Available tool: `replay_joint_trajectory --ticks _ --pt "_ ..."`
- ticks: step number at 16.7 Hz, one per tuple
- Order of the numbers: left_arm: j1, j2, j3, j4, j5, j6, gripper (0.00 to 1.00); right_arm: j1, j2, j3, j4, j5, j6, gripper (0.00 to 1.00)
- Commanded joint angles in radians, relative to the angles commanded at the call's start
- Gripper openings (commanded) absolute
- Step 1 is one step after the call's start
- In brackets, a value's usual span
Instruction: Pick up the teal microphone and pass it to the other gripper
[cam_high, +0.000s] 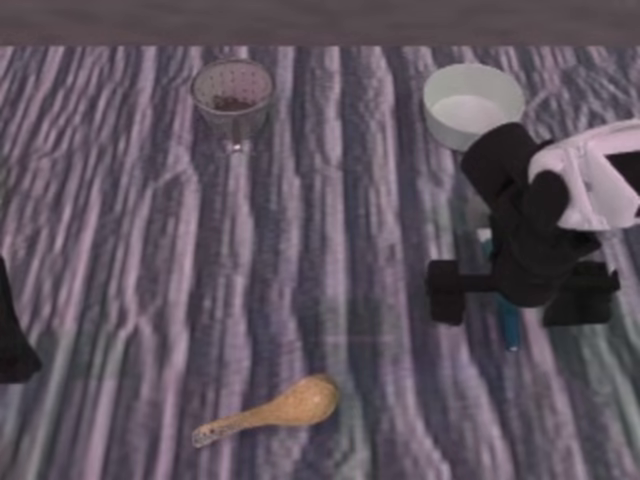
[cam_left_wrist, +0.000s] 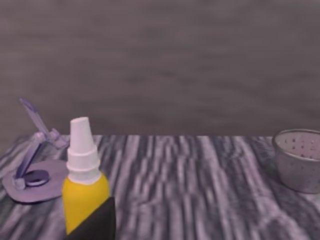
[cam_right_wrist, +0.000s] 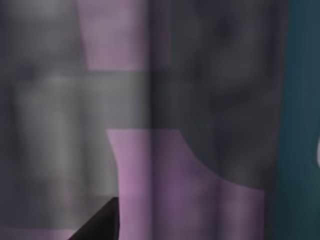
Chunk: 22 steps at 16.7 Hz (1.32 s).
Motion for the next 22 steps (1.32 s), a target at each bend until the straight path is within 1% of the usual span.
replay_joint_trajectory --ticks 5,6,13,14,16,19,22 --pt "0.000 0.000 0.000 0.000 0.000 0.000 1.00 0.000 0.000 0.000 0.000 0.000 0.000 0.02" --pt "0.000 0.000 0.000 0.000 0.000 0.000 1.00 0.000 0.000 0.000 0.000 0.000 0.000 0.00" --pt "0.000 0.000 0.000 0.000 0.000 0.000 1.00 0.000 0.000 0.000 0.000 0.000 0.000 0.00" --pt "0.000 0.000 0.000 0.000 0.000 0.000 1.00 0.003 -0.065 0.024 -0.036 0.024 -0.014 0.00" --pt "0.000 0.000 0.000 0.000 0.000 0.000 1.00 0.004 -0.065 0.023 -0.025 0.020 -0.018 0.00" --pt "0.000 0.000 0.000 0.000 0.000 0.000 1.00 0.009 -0.078 0.007 0.063 -0.007 -0.047 0.00" --pt "0.000 0.000 0.000 0.000 0.000 0.000 1.00 0.011 -0.113 -0.035 0.242 -0.057 -0.101 0.00"
